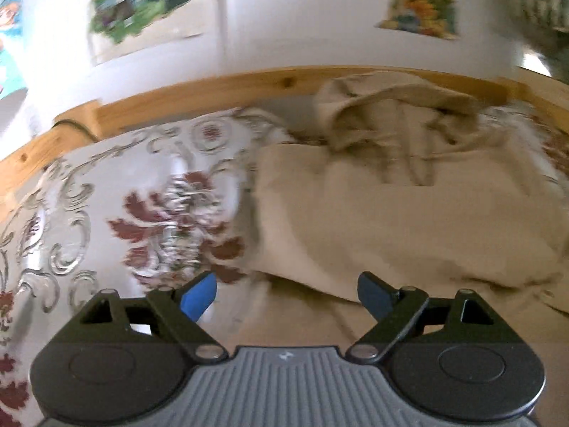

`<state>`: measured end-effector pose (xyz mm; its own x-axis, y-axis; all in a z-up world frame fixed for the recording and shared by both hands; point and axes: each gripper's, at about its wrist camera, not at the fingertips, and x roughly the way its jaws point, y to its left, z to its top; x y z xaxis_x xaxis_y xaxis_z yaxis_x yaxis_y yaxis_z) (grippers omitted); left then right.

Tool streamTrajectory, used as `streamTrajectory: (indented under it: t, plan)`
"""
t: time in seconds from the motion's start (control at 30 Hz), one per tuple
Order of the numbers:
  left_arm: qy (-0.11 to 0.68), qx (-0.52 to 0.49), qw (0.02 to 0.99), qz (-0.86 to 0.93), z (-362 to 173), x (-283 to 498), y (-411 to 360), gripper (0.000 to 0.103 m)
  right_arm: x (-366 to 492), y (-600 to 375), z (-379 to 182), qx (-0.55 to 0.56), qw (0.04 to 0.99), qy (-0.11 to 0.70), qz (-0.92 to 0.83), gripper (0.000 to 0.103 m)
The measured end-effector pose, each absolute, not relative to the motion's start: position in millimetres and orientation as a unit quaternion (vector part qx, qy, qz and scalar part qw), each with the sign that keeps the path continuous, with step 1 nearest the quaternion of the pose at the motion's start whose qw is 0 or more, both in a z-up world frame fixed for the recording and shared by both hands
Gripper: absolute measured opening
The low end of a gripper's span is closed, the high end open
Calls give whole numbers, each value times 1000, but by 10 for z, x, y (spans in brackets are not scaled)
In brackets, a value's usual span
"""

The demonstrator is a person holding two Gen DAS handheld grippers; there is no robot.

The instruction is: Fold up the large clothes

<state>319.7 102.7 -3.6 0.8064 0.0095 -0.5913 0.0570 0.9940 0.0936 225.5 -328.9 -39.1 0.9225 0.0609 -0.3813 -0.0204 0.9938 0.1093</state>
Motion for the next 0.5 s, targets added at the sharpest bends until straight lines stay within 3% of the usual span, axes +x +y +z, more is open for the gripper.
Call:
streamTrajectory:
  t: [0.13, 0.3, 0.4, 0.5]
  plan:
    - [298, 29, 954, 15, -102, 3451, 1216, 97, 2817, -3173, -344, -16, 972, 233, 26, 78]
    - [345, 27, 933, 102, -300, 3877, 1268, 97, 3452, -3222, -550, 30, 932, 360, -30, 70]
    - [346, 42, 932, 97, -385, 3970, 1312, 97, 3479, -3102, -554, -9, 932, 363, 3, 37]
    - [359, 78, 924, 103, -517, 4128, 1304, 99, 3464, -3087, -542, -30, 931, 365, 6, 26]
